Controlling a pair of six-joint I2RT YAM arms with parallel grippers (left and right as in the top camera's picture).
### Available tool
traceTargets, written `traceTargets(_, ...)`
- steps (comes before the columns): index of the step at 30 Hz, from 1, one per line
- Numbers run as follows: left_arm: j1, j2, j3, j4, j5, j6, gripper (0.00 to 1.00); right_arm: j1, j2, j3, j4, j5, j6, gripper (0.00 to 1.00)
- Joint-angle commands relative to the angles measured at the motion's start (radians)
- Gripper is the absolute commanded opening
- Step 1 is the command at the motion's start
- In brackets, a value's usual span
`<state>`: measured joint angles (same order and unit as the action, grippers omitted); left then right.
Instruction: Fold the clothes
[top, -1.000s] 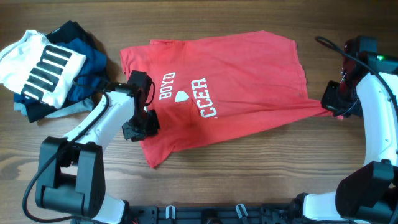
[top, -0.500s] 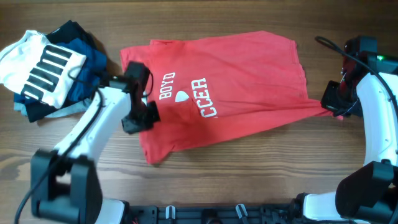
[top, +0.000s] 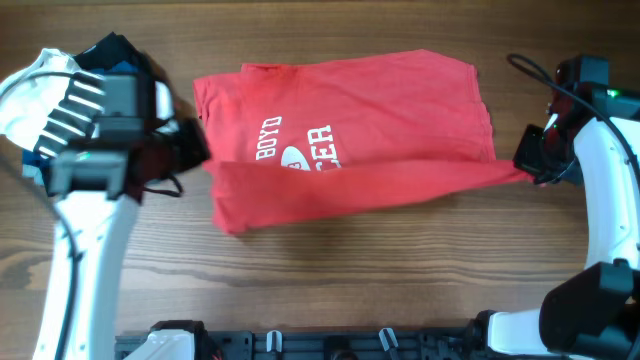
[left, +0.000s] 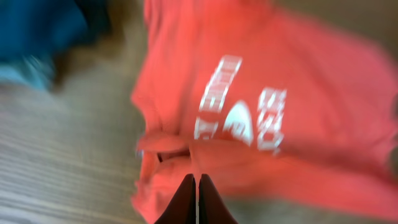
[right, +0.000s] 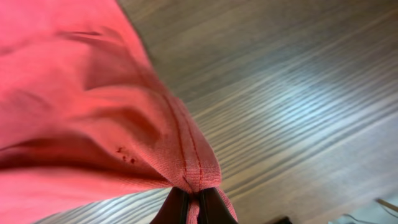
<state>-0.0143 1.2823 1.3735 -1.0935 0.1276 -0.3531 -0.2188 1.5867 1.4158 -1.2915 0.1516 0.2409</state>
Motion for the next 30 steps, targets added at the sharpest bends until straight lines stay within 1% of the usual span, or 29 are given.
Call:
traceTargets(1,0.068,-0.086,0.200,0.008,0.018,0.060,0.04,-0.005,-0.113,0.109,0.008,-0.071,-0.014,0.04)
traceTargets(3,0.082,-0.104,0.284,0.006,0.018,0.061,0.04,-0.005,-0.163,0.148,0.010,-0.072,-0.014,0.04)
traceTargets(6,0.085,-0.125,0.357,-0.006,0.032,0.061,0.04,-0.005,-0.230,0.177,0.021,-0.076,-0.018,0.04)
traceTargets(8,0.085,-0.137,0.363,-0.039,0.070,0.060,0.04,-0.005,-0.257,0.177,0.023,-0.075,-0.022,0.04)
traceTargets(11,0.084,-0.118,0.358,-0.127,0.071,0.058,0.04,-0.005,-0.258,0.176,0.015,-0.075,-0.032,0.04)
traceTargets(15,0.084,-0.027,0.341,-0.251,0.109,0.058,0.04,-0.005,-0.224,0.164,0.007,-0.075,-0.032,0.04)
traceTargets(18,0.084,0.048,0.317,-0.277,0.171,0.058,0.05,-0.005,-0.198,0.152,0.000,-0.075,-0.032,0.04)
traceTargets(20,0.076,0.121,0.284,-0.269,0.220,0.058,0.16,-0.005,-0.171,0.140,-0.007,-0.075,-0.032,0.04)
traceTargets(22,0.055,0.188,0.257,-0.257,0.248,0.058,0.31,-0.005,-0.153,0.135,-0.012,-0.075,-0.032,0.04)
traceTargets(27,-0.040,0.373,0.214,-0.188,0.258,0.053,0.41,-0.005,-0.119,0.133,-0.012,-0.075,-0.032,0.04)
traceTargets(30,-0.097,0.470,0.213,-0.155,0.258,0.030,0.41,-0.005,-0.112,0.133,-0.012,-0.075,-0.032,0.04)
